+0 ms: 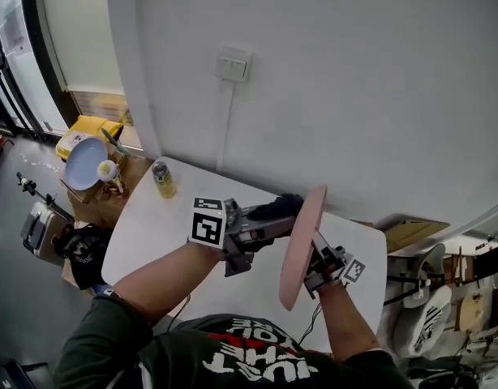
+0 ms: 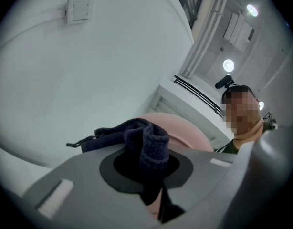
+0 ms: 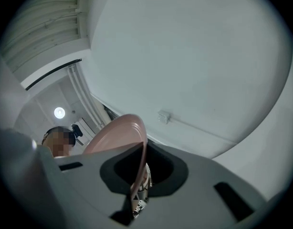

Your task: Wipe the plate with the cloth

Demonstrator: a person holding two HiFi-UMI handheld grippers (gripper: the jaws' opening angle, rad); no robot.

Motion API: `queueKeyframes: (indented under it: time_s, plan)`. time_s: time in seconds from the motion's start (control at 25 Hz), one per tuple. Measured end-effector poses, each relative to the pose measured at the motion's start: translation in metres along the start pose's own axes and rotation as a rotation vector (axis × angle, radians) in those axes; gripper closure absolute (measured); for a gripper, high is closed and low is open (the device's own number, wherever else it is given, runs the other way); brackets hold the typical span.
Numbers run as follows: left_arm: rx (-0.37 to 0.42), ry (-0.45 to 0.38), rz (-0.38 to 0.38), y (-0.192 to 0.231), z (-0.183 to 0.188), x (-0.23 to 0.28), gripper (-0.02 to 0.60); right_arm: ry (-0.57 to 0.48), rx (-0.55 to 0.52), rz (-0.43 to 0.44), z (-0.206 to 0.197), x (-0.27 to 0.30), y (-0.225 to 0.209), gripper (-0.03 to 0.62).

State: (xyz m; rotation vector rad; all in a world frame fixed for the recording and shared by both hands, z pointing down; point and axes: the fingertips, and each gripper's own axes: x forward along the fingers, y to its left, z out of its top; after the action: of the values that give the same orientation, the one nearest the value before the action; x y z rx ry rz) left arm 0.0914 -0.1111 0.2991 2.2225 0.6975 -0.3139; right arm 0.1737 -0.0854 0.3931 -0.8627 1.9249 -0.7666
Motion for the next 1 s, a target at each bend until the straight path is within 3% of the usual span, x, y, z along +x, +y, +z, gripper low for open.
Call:
queueKeyframes:
  time_s: [0.36, 0.56, 0.76, 0.88, 1.0]
  plan:
    - [0.031, -0.044, 0.032, -0.005, 0.030, 0.018, 0.534, 0.035, -0.050, 0.050, 0.019, 0.020, 0.028, 0.580]
    - [0.050, 0.035, 0.005, -0.023, 0.014, 0.035, 0.534, -0.094, -0.093, 0.048, 0.053, 0.029, 0.043, 0.580]
    - [0.071, 0.153, -0.023, -0.035, -0.015, 0.045, 0.534, -0.229, -0.160, -0.035, 0.108, 0.029, 0.044, 0.580]
    - [0.057, 0.122, -0.059, -0.047, -0.014, 0.042, 0.534, -0.231, -0.171, -0.053, 0.114, 0.027, 0.046, 0.581]
    - [0.053, 0.042, -0.092, -0.058, 0.009, 0.033, 0.534, -0.205, -0.163, -0.092, 0.106, 0.020, 0.034, 0.580]
